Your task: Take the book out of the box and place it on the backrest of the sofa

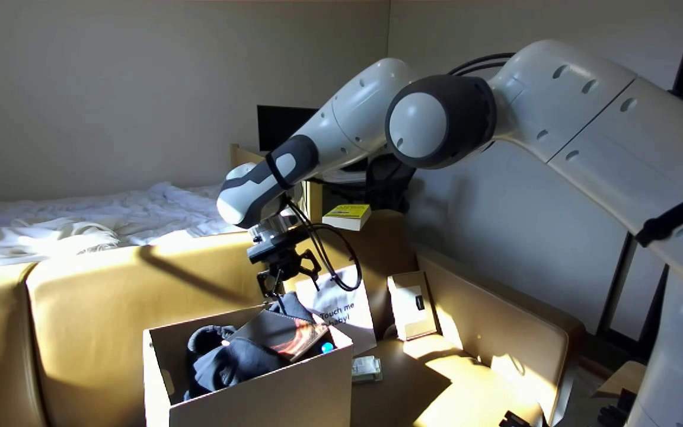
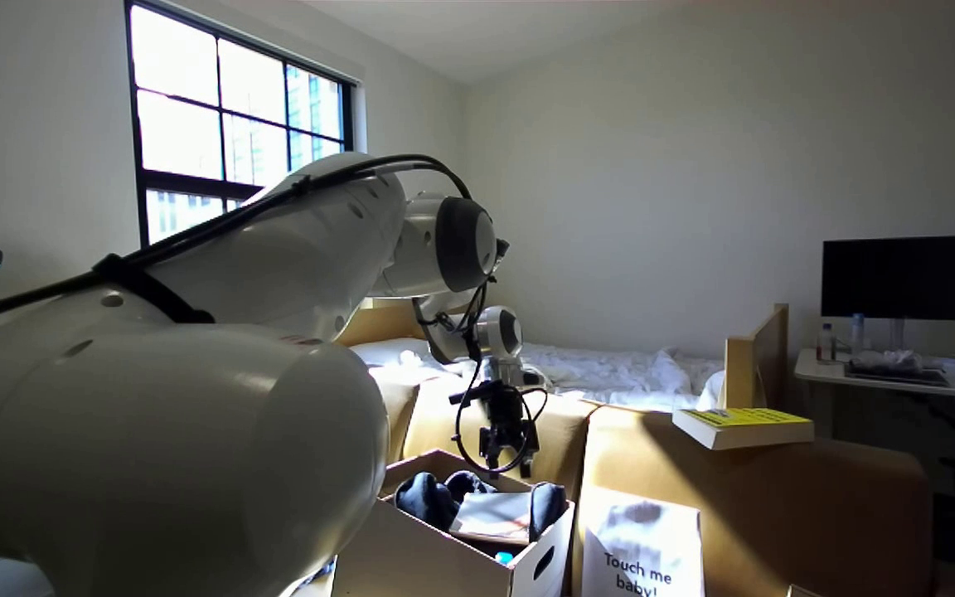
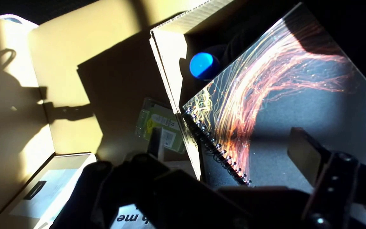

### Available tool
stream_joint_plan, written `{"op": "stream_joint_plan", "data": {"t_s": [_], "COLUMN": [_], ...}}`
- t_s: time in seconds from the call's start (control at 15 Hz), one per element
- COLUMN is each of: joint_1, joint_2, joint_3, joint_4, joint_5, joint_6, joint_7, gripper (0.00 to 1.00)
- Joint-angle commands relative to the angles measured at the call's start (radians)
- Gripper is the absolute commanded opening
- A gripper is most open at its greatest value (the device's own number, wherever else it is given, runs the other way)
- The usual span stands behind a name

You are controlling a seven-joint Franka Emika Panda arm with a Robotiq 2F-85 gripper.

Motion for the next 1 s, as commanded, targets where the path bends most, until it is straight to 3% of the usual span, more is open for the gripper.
{"op": "stream_joint_plan", "data": {"t_s": [0.0,0.27,0.33,0.67,0.8,0.93], "joint_1": [0.010,0.019,0.015,0.014,-0.008,-0.037], "joint_2": [-0.002,0.031,0.009,0.018,0.080,0.134], "joint_3": [-0.004,-0.012,-0.001,-0.007,0.013,0.021], "joint_4": [0.019,0.157,0.085,0.136,0.251,0.330], "joint_5": [-0.064,-0.201,-0.157,-0.180,-0.202,-0.197], "joint_6": [-0.038,-0.167,-0.118,-0.142,-0.195,-0.135], "joint_7": [-0.050,-0.214,-0.119,-0.184,-0.359,-0.472], "gripper": [1.00,1.00,1.00,1.00,1.00,1.00]}}
